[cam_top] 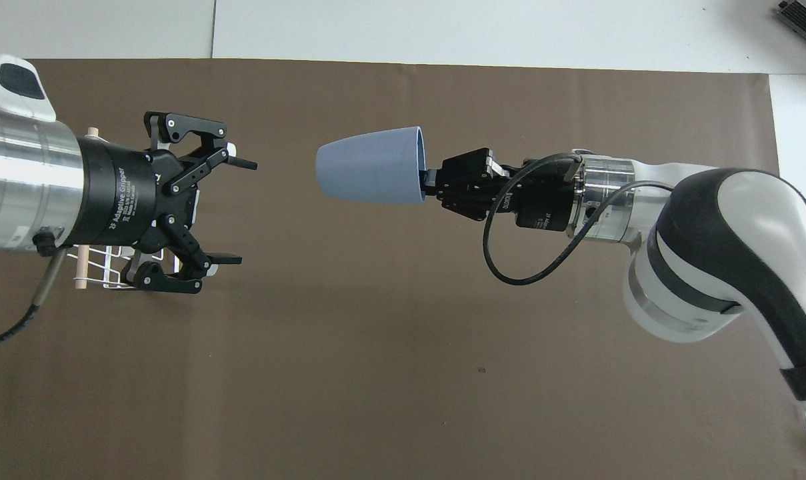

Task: Hang cup on cup holder
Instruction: 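Carry the cup toward the left gripper while the left gripper approaches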

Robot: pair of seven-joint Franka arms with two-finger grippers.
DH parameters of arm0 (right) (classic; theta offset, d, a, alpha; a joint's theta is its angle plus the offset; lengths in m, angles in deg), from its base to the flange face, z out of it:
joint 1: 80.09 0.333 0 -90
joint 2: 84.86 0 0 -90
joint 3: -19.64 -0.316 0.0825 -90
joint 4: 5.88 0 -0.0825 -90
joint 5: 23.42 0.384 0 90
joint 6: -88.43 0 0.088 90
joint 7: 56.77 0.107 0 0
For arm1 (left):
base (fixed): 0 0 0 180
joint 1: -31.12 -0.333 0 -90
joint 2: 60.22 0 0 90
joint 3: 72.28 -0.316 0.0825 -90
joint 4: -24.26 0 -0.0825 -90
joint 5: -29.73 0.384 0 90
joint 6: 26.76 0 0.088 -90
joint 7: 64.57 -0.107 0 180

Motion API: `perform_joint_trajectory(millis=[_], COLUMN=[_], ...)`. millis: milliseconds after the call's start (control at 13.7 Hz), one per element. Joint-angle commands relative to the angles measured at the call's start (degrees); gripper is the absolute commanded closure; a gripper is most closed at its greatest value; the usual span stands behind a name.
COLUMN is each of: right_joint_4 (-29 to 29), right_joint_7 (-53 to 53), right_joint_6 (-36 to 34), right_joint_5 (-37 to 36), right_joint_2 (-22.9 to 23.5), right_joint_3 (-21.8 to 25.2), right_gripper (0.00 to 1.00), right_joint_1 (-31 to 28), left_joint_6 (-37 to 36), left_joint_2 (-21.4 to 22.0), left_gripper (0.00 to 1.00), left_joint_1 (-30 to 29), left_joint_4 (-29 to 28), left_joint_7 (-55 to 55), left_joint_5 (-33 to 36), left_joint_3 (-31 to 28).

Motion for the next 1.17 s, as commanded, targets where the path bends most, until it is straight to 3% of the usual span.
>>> perform_joint_trajectory(millis=[0,365,585,1096], right_joint_4=[-1.5,-2.3,-2.5,-2.7], right_joint_7=[-0.3,0.5,0.6,1.0], right_joint_6=[0.2,0.7,0.8,0.9], right_joint_5=[2.8,3.5,3.5,3.5], right_joint_2=[-1.1,-1.3,-1.4,-1.4], right_joint_3=[-0.1,-0.1,-0.1,-0.1], right_gripper=[1.00,1.00,1.00,1.00], right_joint_1=[0.6,1.9,2.0,2.0], left_joint_6=[3.9,9.7,10.0,14.0], left_joint_2=[0.6,0.5,-2.6,-6.1], left_gripper=[0.00,0.00,0.00,0.00], left_joint_1=[0.7,1.6,2.0,5.9], left_joint_4=[-1.6,-3.5,-2.9,-2.8], left_joint_7=[10.2,21.3,24.4,24.6], left_joint_5=[-4.2,-8.7,-10.6,-10.0], left_joint_3=[-0.7,-0.7,-0.3,0.0])
